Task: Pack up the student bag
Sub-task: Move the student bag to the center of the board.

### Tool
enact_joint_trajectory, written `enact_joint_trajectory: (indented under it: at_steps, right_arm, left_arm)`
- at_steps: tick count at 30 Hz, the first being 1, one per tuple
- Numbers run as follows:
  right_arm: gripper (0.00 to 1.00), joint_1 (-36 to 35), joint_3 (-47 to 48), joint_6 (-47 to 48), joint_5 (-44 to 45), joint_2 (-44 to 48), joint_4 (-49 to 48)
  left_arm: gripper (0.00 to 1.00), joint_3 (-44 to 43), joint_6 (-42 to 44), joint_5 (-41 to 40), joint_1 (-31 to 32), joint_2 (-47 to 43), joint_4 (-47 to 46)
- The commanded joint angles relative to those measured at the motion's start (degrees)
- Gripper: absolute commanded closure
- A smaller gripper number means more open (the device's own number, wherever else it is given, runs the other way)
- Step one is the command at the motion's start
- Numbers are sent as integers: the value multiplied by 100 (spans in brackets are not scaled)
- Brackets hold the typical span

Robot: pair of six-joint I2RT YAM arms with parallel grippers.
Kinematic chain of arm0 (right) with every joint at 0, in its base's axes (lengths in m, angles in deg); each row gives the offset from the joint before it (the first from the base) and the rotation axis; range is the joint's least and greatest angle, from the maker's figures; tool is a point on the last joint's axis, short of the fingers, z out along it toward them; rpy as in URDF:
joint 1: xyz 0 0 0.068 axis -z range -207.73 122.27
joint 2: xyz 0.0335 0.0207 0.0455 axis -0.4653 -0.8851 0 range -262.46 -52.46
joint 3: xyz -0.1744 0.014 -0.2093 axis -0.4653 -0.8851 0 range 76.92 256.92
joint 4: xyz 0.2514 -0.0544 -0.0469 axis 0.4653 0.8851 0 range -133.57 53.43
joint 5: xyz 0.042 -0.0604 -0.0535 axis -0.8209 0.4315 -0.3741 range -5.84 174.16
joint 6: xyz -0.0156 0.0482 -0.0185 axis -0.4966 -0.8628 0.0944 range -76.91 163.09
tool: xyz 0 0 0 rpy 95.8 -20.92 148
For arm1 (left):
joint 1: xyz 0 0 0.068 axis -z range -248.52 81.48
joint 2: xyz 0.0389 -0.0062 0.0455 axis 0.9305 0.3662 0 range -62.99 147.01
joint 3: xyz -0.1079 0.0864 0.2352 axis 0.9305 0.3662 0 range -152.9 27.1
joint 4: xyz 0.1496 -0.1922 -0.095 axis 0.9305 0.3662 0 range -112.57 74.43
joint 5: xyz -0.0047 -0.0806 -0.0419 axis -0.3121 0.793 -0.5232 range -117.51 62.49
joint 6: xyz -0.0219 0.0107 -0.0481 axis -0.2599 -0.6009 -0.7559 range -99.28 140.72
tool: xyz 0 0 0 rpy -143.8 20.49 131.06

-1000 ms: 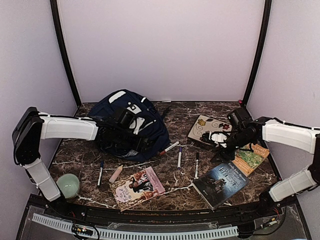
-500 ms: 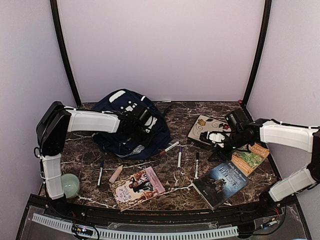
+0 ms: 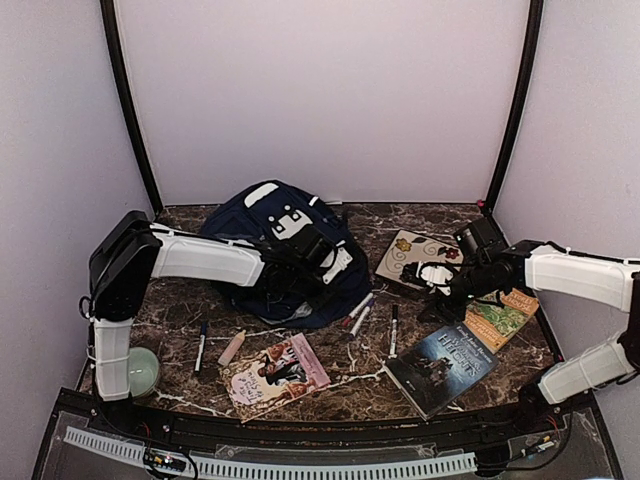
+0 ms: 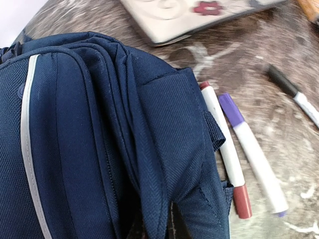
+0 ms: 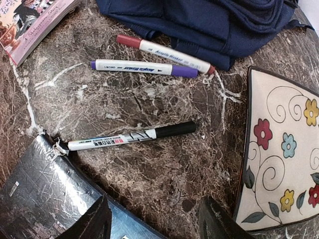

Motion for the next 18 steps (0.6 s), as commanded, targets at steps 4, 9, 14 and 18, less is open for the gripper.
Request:
enact_joint_trajectory:
  at_steps: [4,9,14,18]
  right_arm:
    - [40,-60,-113,-65,-71,124,-188]
    - [40,-60,-124,-68,-145,40,-277]
    - [41,-69,-71,-69,-177,-21,-296]
    - [41,-84,23,-58,-195,-21,-200]
  left_arm:
    - [100,679,526,960,441,-439,338]
    - [100,1880,646,144,457,-1307,489]
    - [100,2179,678,-778,399,-1396,142]
    - [81,1872,368,-649,395,-1358,105]
